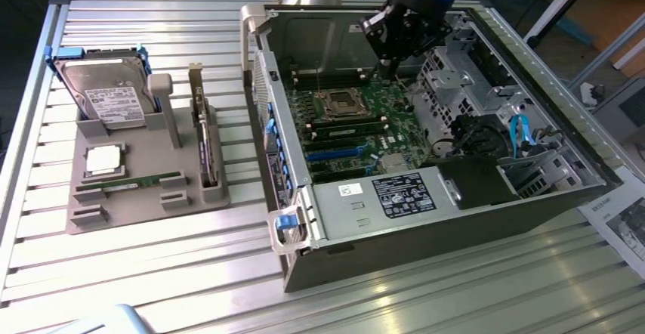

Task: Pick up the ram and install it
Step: 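Press down the ram until it locks into place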

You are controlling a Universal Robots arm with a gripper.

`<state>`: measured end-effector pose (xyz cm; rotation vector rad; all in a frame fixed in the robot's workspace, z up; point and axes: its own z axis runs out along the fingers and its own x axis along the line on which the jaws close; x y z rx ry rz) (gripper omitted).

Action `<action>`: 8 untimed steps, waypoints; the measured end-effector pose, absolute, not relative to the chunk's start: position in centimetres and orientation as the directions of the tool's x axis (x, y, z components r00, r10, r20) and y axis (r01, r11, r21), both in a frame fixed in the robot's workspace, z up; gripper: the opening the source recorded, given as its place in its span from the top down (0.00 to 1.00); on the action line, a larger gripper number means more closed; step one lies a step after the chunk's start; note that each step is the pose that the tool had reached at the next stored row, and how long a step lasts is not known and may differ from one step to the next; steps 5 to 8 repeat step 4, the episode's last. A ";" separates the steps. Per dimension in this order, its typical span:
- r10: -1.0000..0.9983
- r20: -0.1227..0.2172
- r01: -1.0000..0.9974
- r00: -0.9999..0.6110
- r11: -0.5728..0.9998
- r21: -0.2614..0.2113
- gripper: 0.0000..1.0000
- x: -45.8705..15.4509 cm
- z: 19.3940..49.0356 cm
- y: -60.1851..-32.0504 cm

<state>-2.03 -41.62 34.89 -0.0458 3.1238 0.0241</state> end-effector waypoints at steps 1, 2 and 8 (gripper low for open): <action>-0.029 -0.018 -0.029 -0.999 0.999 0.015 0.90 -2.0 34.9 -41.6; -0.029 -0.018 -0.029 -0.999 0.999 0.015 0.90 -2.0 34.9 -41.6; -0.029 -0.018 -0.029 -0.999 0.999 0.015 0.90 -2.0 34.9 -41.6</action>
